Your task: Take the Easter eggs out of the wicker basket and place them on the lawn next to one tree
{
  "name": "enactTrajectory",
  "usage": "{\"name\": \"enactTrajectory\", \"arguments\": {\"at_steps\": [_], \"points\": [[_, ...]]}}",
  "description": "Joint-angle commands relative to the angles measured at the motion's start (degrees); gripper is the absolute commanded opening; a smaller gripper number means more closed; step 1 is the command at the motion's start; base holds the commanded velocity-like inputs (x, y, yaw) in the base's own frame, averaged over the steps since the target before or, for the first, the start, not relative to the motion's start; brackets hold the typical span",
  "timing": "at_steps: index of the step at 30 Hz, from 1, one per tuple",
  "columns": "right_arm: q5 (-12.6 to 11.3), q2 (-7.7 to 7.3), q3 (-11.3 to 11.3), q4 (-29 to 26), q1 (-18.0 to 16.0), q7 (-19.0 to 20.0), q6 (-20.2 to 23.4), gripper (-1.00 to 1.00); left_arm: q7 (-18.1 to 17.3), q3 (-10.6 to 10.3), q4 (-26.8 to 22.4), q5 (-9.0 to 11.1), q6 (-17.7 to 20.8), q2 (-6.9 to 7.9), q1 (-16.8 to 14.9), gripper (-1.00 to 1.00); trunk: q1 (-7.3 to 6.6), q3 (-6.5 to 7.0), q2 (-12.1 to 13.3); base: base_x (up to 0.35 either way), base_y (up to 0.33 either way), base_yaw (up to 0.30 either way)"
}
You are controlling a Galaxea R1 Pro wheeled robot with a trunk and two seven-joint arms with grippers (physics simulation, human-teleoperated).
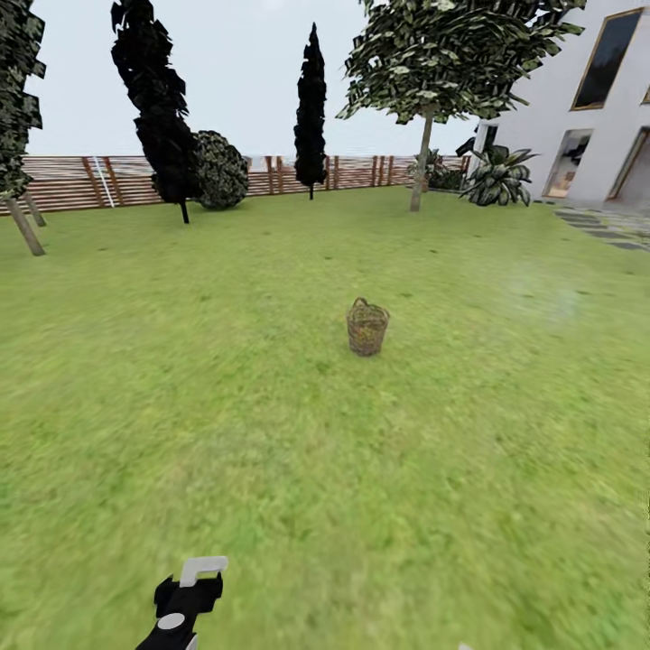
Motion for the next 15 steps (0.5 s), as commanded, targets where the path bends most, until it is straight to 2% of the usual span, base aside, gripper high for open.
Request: {"name": "enactTrajectory", "arguments": {"at_steps": [1,6,15], "points": [[-0.42,0.04,-0.21,0.03,-0.05,0.00,-0.31,1.00,0.03,0.47,0.04,-0.59,-0.18,-0.05,-0.04,1.00,0.06,-0.05,-0.09,0.302,0.143,-0.229],[-0.35,0.04,-0.21,0.03,-0.05,0.00,-0.31,1.00,0.03,0.47,0.04,-0.60,-0.14,-0.10,-0.04,1.00,0.06,0.12,-0.09,0.297,0.151,-0.195],[-0.33,0.04,-0.21,0.03,-0.05,0.00,-0.30,1.00,0.03,0.47,0.04,-0.63,-0.18,-0.14,-0.04,1.00,0.06,0.16,-0.09,0.294,0.157,-0.022]]}}
